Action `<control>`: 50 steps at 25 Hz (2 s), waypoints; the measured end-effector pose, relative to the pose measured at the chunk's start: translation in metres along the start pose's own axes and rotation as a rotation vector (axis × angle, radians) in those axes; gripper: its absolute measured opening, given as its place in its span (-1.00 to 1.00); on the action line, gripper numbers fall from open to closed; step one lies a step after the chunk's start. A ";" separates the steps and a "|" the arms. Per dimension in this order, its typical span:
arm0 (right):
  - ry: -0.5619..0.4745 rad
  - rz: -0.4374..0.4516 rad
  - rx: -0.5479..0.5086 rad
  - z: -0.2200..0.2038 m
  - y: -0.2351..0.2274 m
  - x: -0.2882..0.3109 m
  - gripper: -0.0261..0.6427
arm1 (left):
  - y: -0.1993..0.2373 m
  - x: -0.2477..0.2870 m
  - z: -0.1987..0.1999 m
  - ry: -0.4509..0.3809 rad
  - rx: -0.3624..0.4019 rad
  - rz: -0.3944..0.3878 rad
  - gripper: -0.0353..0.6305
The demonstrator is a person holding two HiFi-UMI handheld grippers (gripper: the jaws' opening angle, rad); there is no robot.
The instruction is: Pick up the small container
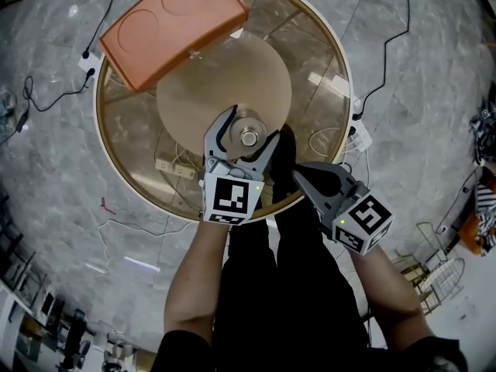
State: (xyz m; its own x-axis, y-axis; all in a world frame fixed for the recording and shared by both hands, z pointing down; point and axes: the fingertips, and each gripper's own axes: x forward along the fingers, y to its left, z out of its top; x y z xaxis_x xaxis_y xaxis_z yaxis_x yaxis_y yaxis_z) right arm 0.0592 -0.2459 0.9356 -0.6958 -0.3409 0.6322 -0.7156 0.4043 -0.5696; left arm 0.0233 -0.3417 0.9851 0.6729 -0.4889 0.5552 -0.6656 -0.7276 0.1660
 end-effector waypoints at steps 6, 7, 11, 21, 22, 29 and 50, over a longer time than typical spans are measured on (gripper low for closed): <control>-0.028 -0.014 0.005 -0.010 -0.009 -0.015 -0.88 | 0.002 0.009 -0.002 0.002 0.014 0.061 0.21; -0.038 -0.018 0.008 -0.011 -0.008 -0.018 -0.88 | 0.002 0.010 -0.002 0.004 0.024 0.067 0.21; -0.068 -0.032 0.008 -0.013 -0.004 -0.034 -0.88 | 0.001 0.009 -0.008 0.065 0.056 0.093 0.18; -0.148 -0.117 -0.008 0.040 0.048 -0.100 -0.88 | -0.010 -0.096 0.084 0.069 0.010 0.105 0.15; -0.162 -0.117 -0.001 0.049 0.061 -0.113 -0.88 | -0.020 -0.115 0.101 0.074 0.017 0.098 0.15; -0.227 -0.054 -0.073 0.126 0.174 -0.172 -0.88 | -0.063 -0.242 0.223 0.014 0.064 0.084 0.15; -0.437 0.050 -0.238 0.188 0.357 -0.249 -0.88 | -0.094 -0.423 0.278 -0.031 0.039 0.111 0.15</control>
State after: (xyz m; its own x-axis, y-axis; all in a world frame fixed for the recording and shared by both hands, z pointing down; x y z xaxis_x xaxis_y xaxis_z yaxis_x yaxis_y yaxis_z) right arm -0.0347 -0.1759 0.4755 -0.7259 -0.6194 0.2991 -0.6824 0.5940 -0.4260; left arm -0.1085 -0.2005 0.5081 0.6055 -0.5817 0.5431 -0.7242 -0.6857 0.0729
